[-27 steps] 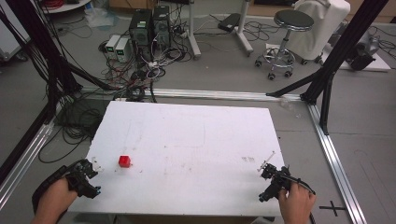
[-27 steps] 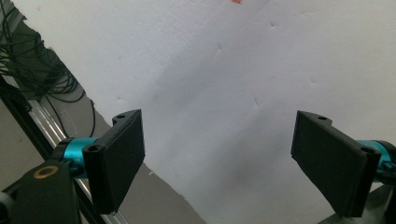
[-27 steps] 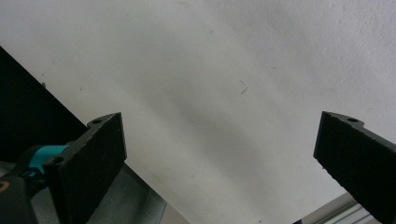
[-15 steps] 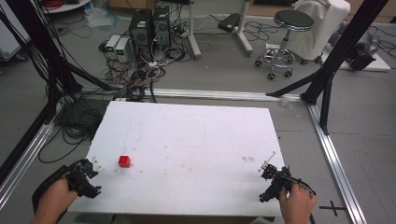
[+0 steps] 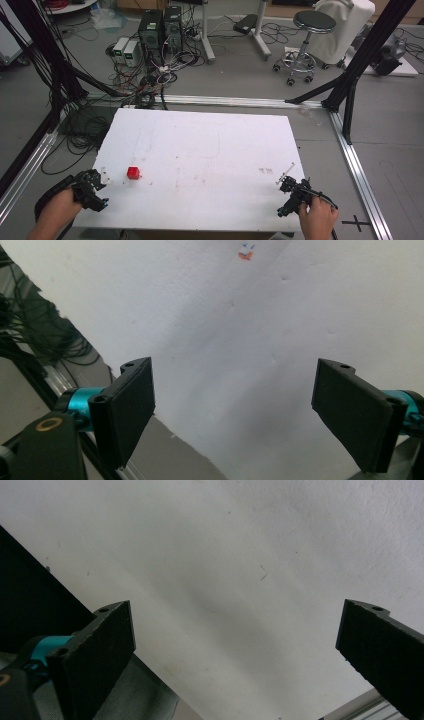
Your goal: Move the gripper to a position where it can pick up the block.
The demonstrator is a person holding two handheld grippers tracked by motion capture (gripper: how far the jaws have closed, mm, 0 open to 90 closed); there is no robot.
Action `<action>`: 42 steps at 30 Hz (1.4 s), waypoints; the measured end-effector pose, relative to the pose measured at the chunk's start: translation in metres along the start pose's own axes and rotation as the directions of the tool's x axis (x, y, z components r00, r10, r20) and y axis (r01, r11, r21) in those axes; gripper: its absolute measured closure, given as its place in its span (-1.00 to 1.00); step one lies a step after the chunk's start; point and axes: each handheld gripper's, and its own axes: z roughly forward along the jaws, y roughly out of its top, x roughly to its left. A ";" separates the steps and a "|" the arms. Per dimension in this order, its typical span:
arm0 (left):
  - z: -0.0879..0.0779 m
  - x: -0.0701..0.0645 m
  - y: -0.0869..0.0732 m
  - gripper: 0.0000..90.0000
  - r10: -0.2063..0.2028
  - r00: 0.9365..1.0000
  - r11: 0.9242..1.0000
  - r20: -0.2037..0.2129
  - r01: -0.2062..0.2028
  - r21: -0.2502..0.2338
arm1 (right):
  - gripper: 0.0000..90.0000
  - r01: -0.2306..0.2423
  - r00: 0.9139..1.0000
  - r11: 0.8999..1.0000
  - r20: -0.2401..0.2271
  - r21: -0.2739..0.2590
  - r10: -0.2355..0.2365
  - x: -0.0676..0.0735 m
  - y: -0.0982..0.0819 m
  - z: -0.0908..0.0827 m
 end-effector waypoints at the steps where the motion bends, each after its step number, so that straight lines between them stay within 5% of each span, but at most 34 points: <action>1: 0.000 0.001 0.000 -0.61 0.008 1.000 1.000 0.002 -0.008 -0.003 | -0.97 0.000 1.000 1.000 0.000 0.000 0.000 0.000 0.000 0.000; 9: 0.001 0.009 0.002 -0.60 0.068 0.997 0.998 0.025 -0.068 -0.008 | -0.97 0.005 1.000 1.000 0.000 -0.005 -0.005 0.000 0.000 -0.001; 17: -0.001 0.019 0.003 -0.60 0.189 0.981 0.982 0.029 -0.189 -0.015 | -0.97 0.009 1.000 1.000 -0.002 0.006 -0.009 0.001 0.001 0.002; 26: -0.005 0.032 0.013 -0.60 0.326 0.945 0.945 0.037 -0.325 -0.023 | -0.97 0.008 1.000 1.000 -0.001 0.002 -0.008 0.002 0.002 0.002; 28: -0.006 0.035 0.015 -0.60 0.364 0.931 0.931 0.041 -0.363 -0.024 | -0.97 0.008 1.000 1.000 -0.001 0.001 -0.008 0.001 0.001 0.002; 34: -0.006 0.042 0.027 -0.58 0.397 0.916 0.918 0.067 -0.396 -0.017 | -0.97 0.005 1.000 1.000 -0.001 -0.001 -0.005 0.000 -0.001 0.001; 37: -0.007 0.044 0.034 -0.55 0.445 0.892 0.895 0.076 -0.444 -0.032 | -0.97 0.000 1.000 1.000 -0.005 -0.016 0.000 -0.001 -0.002 0.000; 42: -0.002 0.046 0.045 -0.54 0.479 0.875 0.878 0.076 -0.478 -0.030 | -0.97 -0.001 1.000 1.000 -0.006 -0.020 0.001 -0.002 -0.004 0.000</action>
